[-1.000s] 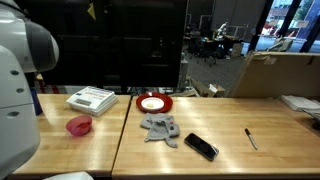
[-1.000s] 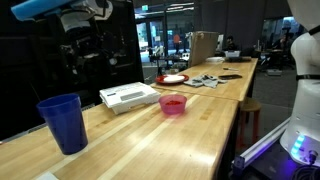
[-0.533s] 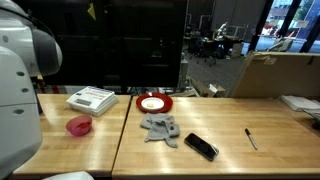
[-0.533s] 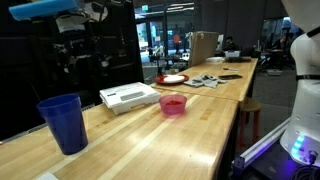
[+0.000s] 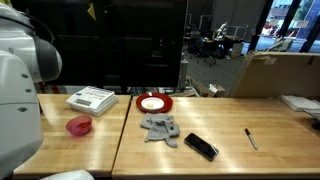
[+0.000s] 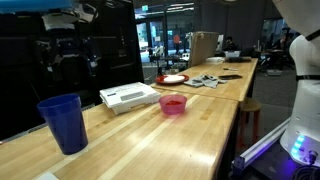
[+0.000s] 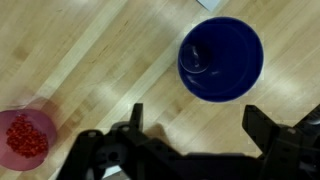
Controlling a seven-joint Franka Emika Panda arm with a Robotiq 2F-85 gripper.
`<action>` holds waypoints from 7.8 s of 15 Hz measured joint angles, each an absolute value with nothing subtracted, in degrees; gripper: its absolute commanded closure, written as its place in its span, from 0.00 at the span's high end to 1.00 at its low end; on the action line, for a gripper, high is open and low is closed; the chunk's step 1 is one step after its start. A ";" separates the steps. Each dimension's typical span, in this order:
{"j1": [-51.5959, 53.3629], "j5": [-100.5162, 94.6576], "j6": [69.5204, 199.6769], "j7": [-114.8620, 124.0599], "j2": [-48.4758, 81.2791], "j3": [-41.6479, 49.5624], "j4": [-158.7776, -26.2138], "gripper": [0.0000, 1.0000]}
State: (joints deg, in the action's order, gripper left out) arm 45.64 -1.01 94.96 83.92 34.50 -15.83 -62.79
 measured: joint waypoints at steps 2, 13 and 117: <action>45.93 -1.01 94.70 83.14 35.65 -16.18 -61.39 1.00; 46.03 3.48 97.29 83.68 39.74 -17.95 -61.48 1.00; -0.20 -12.94 121.99 149.07 -28.24 -36.15 -137.34 0.02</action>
State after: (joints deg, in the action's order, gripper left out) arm -0.20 -12.94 121.99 149.07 -28.24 -36.15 -137.34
